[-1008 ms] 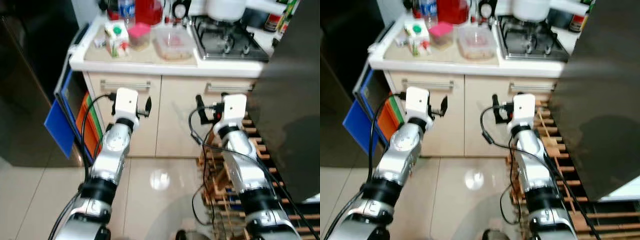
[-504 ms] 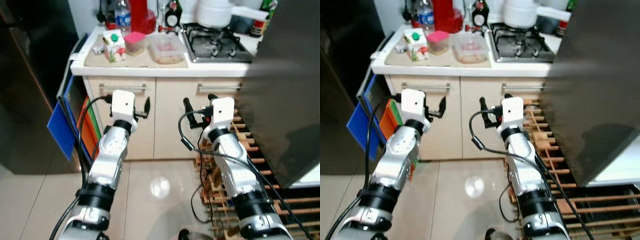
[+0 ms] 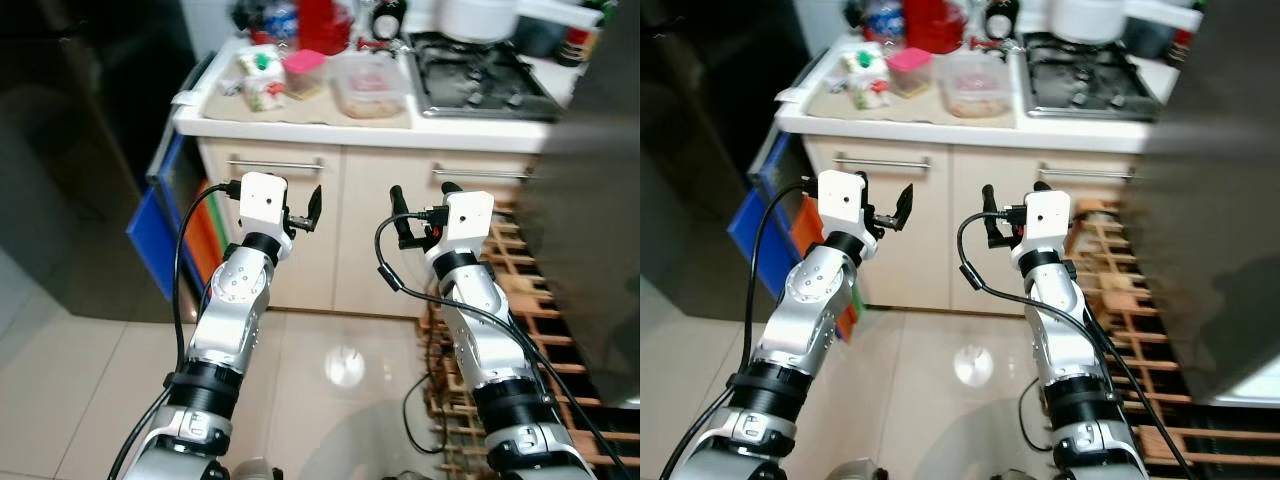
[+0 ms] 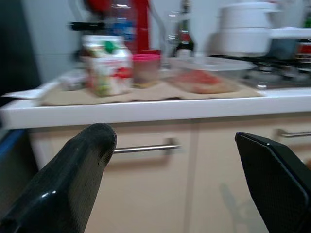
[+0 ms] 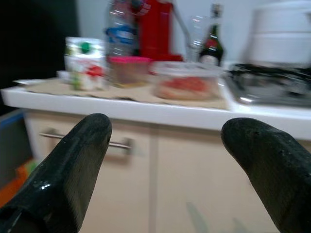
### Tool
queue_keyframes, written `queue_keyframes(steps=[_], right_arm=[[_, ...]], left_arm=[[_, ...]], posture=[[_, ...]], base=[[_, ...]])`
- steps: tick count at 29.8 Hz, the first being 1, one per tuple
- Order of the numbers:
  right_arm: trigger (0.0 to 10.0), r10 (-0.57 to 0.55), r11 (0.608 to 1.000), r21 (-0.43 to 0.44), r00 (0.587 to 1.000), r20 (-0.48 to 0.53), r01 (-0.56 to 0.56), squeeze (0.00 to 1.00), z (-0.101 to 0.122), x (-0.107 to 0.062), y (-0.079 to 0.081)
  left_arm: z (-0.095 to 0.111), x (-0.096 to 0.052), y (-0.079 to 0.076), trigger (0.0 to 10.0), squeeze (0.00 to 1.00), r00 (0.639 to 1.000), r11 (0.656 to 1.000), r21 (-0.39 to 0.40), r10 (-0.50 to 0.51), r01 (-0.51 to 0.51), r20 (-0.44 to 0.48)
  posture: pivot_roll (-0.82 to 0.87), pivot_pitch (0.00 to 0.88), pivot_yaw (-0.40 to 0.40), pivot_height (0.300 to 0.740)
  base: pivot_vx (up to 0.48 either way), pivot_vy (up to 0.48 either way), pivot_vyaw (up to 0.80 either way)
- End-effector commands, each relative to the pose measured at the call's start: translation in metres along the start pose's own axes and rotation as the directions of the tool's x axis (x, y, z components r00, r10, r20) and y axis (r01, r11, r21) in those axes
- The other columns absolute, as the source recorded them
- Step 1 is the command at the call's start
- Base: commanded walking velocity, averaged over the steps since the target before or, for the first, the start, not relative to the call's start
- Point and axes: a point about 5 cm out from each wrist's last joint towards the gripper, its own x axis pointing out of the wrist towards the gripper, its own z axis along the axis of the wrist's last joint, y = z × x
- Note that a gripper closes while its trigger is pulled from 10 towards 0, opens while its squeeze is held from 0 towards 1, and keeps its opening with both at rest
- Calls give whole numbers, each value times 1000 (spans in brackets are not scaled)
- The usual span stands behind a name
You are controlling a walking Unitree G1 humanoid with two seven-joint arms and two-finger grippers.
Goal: Restocking fridge
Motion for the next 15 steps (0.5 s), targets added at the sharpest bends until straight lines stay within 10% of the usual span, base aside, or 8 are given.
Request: queue_keyframes(steps=[1,15], right_arm=[[10000,-7,1000,0,1000,10,7,0,0,0,-3],[10000,2,1000,10,1000,6,-2,0,-5,-3,5]], left_arm=[[6,4,1,10000,0,1000,999,28,18,-19,17],[8,16,0,10000,0,999,990,138,-26,30,-26]], posture=[[-32,0,-6,740],[-42,0,14,740]], base=[[300,375,0],[472,0,0]])
